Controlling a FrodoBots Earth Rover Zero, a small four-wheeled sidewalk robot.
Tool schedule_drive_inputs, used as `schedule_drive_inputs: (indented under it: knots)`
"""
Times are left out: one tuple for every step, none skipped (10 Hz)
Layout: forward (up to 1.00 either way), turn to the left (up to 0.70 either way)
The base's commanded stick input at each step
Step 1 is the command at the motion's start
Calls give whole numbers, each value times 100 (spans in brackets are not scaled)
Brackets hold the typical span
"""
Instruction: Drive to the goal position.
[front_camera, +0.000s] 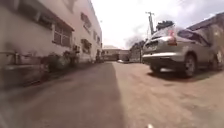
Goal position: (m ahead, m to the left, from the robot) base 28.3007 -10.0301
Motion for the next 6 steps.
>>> schedule_drive_inputs:
  knots:
    - [50, 1]
    - [50, 1]
    - [50, 1]
    - [50, 1]
    - [50, 1]
    - [50, 1]
